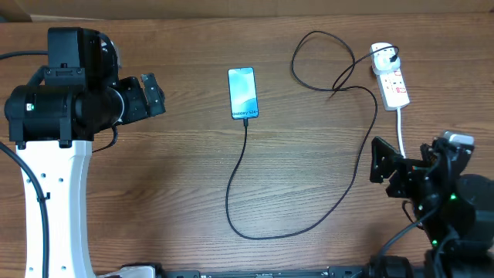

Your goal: Plug charger to phone and switch on socket

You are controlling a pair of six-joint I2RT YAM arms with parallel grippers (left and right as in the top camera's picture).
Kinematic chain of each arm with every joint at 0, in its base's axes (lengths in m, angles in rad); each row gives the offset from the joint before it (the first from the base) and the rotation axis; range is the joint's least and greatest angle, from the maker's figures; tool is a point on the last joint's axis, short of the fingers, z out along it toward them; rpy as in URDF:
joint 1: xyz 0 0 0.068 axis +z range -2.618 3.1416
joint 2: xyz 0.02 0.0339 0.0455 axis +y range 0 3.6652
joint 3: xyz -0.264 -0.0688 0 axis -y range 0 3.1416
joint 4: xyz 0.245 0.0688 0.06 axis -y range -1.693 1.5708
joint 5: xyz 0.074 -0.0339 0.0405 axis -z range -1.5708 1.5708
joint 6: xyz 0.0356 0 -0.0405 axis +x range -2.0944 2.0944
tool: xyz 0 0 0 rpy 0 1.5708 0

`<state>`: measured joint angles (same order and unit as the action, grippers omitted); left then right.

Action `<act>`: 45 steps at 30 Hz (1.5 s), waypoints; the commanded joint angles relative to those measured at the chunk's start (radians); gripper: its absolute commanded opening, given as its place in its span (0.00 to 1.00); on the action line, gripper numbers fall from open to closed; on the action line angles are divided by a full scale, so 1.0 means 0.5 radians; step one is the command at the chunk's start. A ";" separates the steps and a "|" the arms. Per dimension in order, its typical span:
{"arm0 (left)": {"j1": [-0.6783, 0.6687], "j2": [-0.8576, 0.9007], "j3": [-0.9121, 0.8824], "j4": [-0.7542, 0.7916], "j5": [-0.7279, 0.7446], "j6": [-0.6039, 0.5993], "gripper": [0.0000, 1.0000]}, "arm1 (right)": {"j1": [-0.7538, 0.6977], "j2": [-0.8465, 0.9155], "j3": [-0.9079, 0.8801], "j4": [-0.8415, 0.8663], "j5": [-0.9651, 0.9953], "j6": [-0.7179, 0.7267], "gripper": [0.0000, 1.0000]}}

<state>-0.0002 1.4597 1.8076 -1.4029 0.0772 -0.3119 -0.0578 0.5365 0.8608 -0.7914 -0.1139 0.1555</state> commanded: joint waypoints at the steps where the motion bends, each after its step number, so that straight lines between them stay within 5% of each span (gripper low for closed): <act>1: -0.011 -0.015 0.006 0.002 -0.014 -0.019 1.00 | 0.013 -0.173 -0.240 0.243 -0.029 -0.018 1.00; 5: -0.011 -0.015 0.006 0.002 -0.014 -0.019 1.00 | 0.013 -0.417 -0.587 0.594 -0.098 -0.031 1.00; 30: -0.011 -0.015 0.006 0.002 -0.014 -0.019 1.00 | 0.076 -1.046 -1.560 1.461 -0.127 -0.163 1.00; 45: -0.012 -0.015 0.006 0.002 -0.014 -0.019 1.00 | 0.026 -1.068 -1.707 1.731 0.040 -0.156 1.00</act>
<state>-0.0002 1.4597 1.8076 -1.4025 0.0769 -0.3122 -0.0387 0.0147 0.0193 0.0673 -0.1360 0.0811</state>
